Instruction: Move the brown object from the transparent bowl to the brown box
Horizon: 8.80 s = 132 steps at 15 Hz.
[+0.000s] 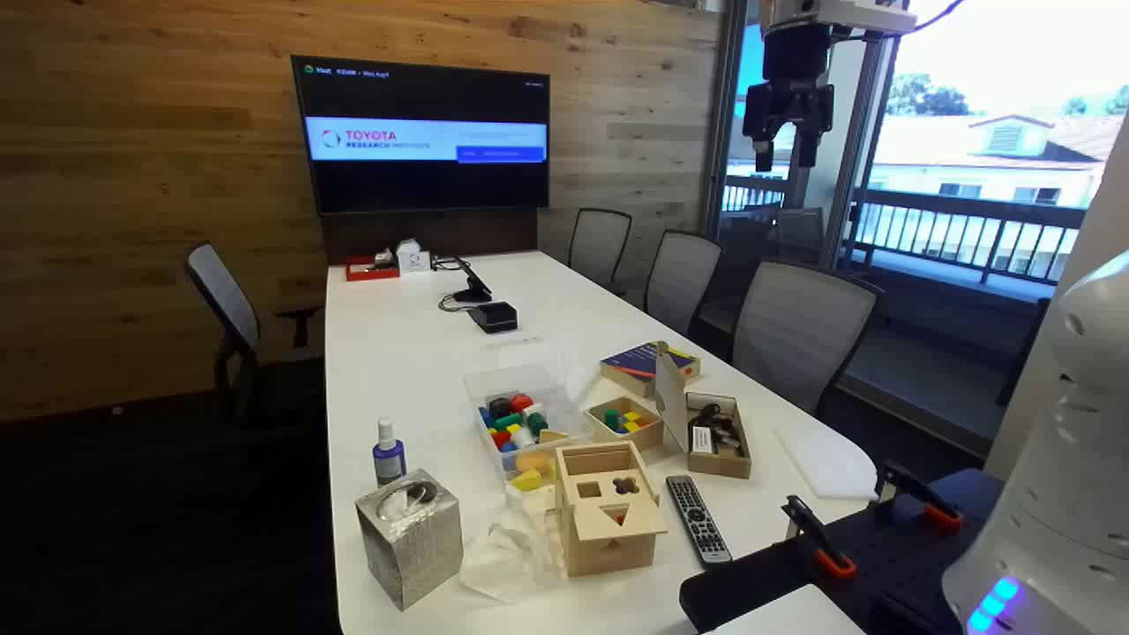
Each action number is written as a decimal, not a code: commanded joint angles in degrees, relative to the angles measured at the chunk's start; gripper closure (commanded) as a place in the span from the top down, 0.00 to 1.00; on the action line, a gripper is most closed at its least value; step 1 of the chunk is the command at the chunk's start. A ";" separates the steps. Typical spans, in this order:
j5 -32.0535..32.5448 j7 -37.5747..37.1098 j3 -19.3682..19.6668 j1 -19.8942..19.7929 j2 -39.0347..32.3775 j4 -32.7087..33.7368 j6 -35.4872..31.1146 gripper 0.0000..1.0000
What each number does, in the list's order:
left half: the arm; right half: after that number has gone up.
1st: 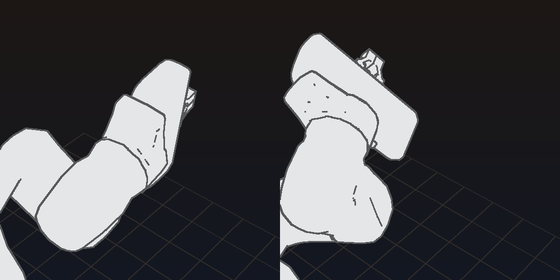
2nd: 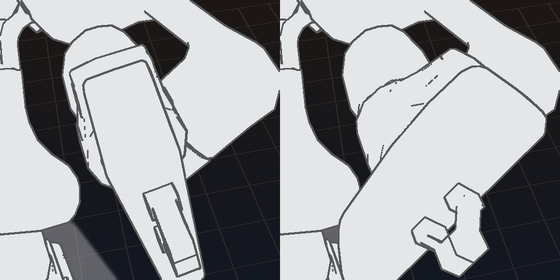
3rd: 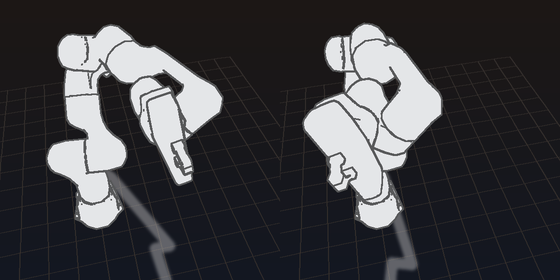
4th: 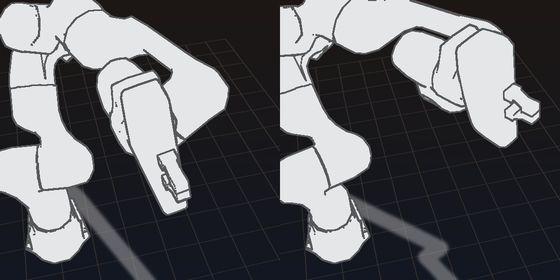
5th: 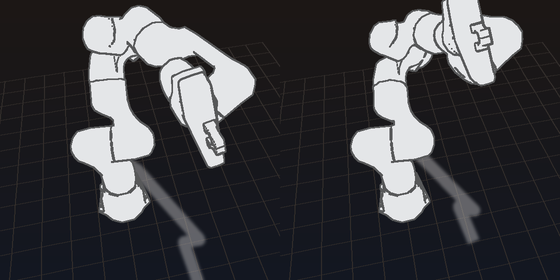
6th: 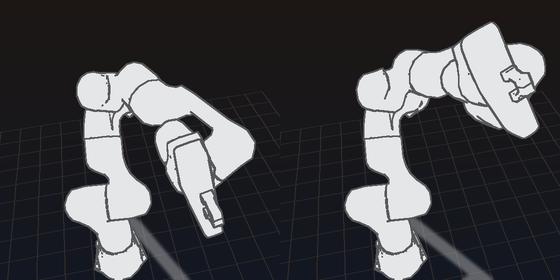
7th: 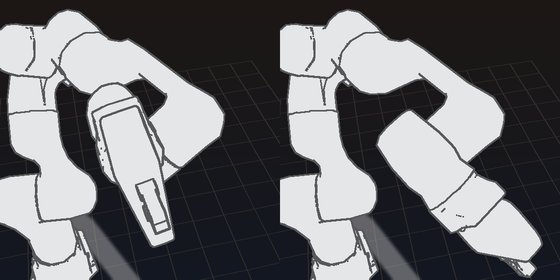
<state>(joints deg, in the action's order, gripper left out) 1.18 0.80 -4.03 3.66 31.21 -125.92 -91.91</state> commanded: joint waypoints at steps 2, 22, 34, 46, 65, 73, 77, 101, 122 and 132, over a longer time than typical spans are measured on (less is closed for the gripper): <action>0.87 0.90 0.07 0.18 -1.93 0.89 -0.49 1.00; 12.79 19.96 -7.86 7.89 -66.22 21.58 -47.36 1.00; 11.60 23.30 -9.12 7.58 -86.97 41.80 -44.72 1.00; 9.52 28.39 -9.07 8.61 -101.18 62.83 -27.70 1.00; 9.98 31.78 -9.55 10.68 -109.20 77.92 -19.12 0.00; 11.01 30.27 -9.02 9.12 -100.47 71.93 -24.74 0.02; 13.09 22.41 -6.30 9.51 -90.35 63.29 -29.44 0.02; 14.78 -19.18 8.33 13.34 -98.72 64.75 -5.84 0.02; 14.62 -19.53 7.28 9.12 -97.38 57.55 -31.85 0.64; 13.75 -17.55 7.90 10.07 -94.14 55.12 -32.33 1.00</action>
<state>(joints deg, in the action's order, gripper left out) 16.27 -17.39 3.62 13.20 -66.40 -66.79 -123.57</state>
